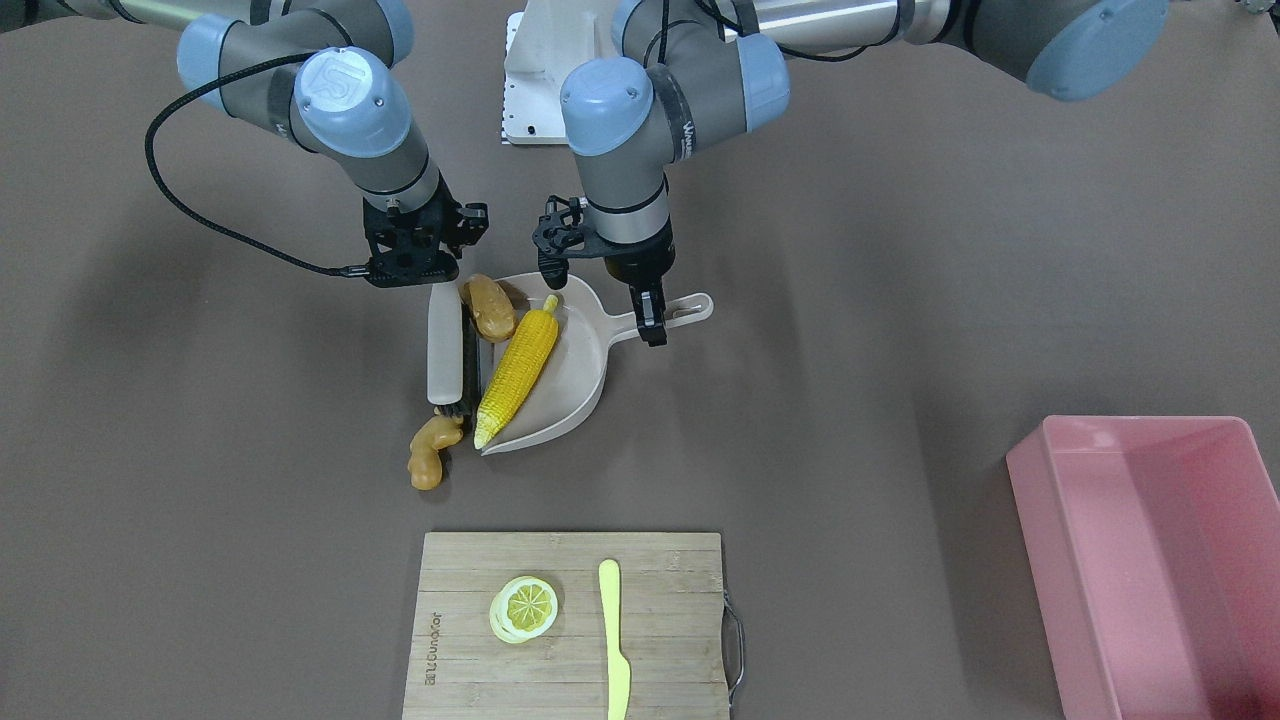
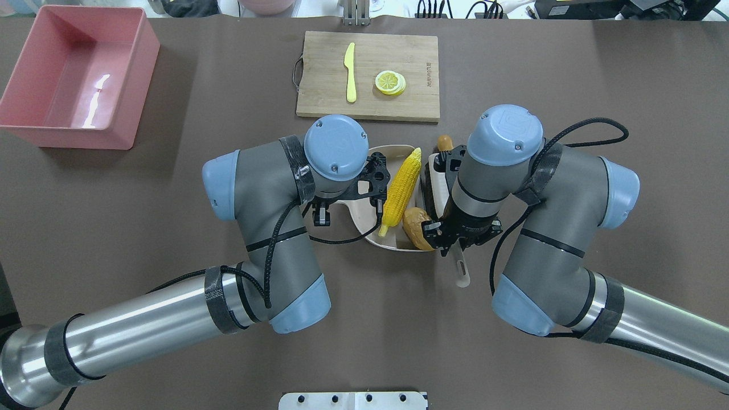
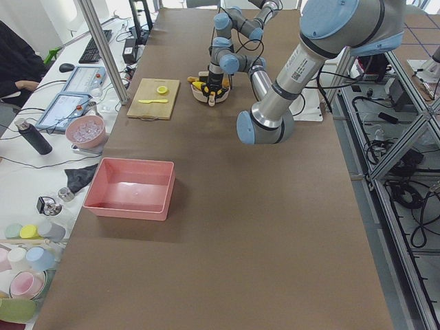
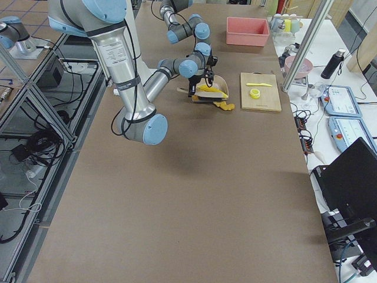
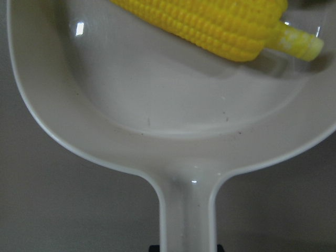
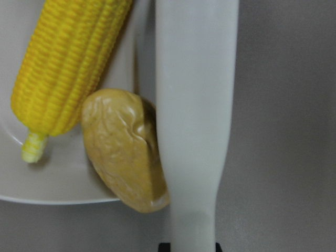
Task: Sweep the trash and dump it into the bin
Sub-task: 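Lift the brush away and bring it back beside the ginger, then move the brush with the right gripper behind the potato, nearer the robot, then sweep the potato into the dustpan with the right gripper's brush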
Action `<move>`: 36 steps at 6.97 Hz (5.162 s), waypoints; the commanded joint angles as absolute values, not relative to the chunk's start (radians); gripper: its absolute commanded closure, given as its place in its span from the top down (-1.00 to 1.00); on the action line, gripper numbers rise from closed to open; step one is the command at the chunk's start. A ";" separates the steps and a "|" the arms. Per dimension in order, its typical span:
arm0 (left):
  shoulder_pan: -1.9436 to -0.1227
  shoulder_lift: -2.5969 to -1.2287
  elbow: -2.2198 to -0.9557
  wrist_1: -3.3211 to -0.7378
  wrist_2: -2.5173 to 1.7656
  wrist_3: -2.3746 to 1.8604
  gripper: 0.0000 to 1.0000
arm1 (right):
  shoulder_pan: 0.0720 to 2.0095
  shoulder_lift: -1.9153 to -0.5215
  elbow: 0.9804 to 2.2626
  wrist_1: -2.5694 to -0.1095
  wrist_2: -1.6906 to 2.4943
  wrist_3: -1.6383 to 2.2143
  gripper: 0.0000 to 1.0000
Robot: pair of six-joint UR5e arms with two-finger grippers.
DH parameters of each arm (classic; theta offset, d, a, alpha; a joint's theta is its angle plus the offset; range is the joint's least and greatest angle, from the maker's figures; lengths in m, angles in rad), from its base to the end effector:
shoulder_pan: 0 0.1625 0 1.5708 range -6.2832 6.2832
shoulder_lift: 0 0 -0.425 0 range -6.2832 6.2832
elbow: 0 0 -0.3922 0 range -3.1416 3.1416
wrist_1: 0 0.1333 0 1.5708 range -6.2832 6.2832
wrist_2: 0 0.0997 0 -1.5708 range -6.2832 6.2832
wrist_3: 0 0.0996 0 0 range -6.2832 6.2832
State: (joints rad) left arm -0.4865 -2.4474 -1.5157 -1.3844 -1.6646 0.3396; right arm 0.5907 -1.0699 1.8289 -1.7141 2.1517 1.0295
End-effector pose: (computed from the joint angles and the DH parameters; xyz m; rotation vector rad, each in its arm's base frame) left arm 0.5899 -0.4522 0.1679 0.6090 0.3440 1.4009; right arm -0.4696 -0.4096 0.2758 -0.1537 -0.8058 -0.1322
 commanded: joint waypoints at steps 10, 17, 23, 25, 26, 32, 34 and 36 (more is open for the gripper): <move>-0.472 -2.431 -1.509 -1.385 -1.658 0.341 -1.00 | 0.786 -1.154 1.609 -1.493 2.146 0.727 -1.00; -0.477 -2.398 -1.528 -1.390 -1.658 0.345 -1.00 | 0.608 -1.098 1.784 -1.746 2.082 0.790 -1.00; -0.476 -2.391 -1.528 -1.393 -1.660 0.344 -1.00 | 0.712 -1.208 1.853 -1.778 2.264 0.969 -1.00; -0.476 -2.390 -1.526 -1.394 -1.660 0.344 -1.00 | 0.658 -1.288 1.894 -1.668 2.266 1.180 -1.00; -0.476 -2.390 -1.526 -1.394 -1.660 0.344 -1.00 | 0.608 -1.328 1.935 -1.587 2.255 1.268 -1.00; -0.477 -2.376 -1.528 -1.396 -1.660 0.345 -1.00 | 0.396 -1.301 1.970 -1.589 2.125 1.402 -1.00; -0.477 -2.379 -1.535 -1.393 -1.642 0.344 -1.00 | 0.432 -1.249 1.945 -1.607 2.126 1.390 -1.00; -0.477 -2.385 -1.590 -1.323 -1.600 0.342 -1.00 | 0.437 -1.246 1.940 -1.606 2.123 1.379 -1.00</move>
